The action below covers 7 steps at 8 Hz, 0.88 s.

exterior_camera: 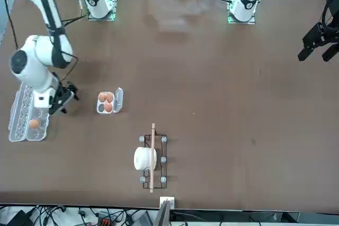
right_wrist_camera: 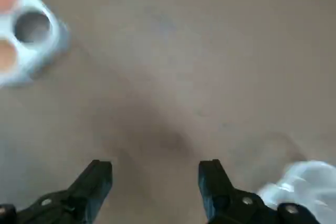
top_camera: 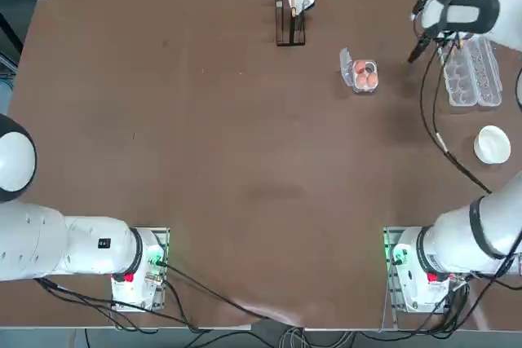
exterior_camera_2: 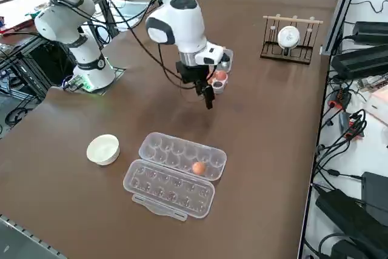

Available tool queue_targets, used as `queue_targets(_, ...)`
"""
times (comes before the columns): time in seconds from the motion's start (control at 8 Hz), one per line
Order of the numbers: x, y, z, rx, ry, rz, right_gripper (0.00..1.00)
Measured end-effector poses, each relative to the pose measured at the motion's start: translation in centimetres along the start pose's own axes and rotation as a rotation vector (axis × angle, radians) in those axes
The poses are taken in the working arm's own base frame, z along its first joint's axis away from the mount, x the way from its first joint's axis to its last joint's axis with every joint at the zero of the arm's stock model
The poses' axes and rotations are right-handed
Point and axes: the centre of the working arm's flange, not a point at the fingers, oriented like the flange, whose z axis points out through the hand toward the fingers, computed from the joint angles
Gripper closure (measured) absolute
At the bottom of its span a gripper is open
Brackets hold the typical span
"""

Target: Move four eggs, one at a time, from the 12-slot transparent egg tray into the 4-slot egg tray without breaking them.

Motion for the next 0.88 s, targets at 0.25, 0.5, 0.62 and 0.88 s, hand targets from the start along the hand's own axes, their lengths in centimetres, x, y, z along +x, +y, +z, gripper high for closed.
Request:
queue_targets(0.25, -3.1, 3.8, -0.2, 0.005, -0.012, -0.130, 0.00)
queue_targets(0.5, -2.9, 5.9, -1.0, 0.067, -0.034, -0.221, 0.00)
queue_targets(0.62, -2.6, 6.7, -1.6, 0.074, -0.035, -0.253, 0.00)
queue_targets(0.88, -2.8, 7.6, -1.7, 0.072, -0.035, -0.270, 0.00)
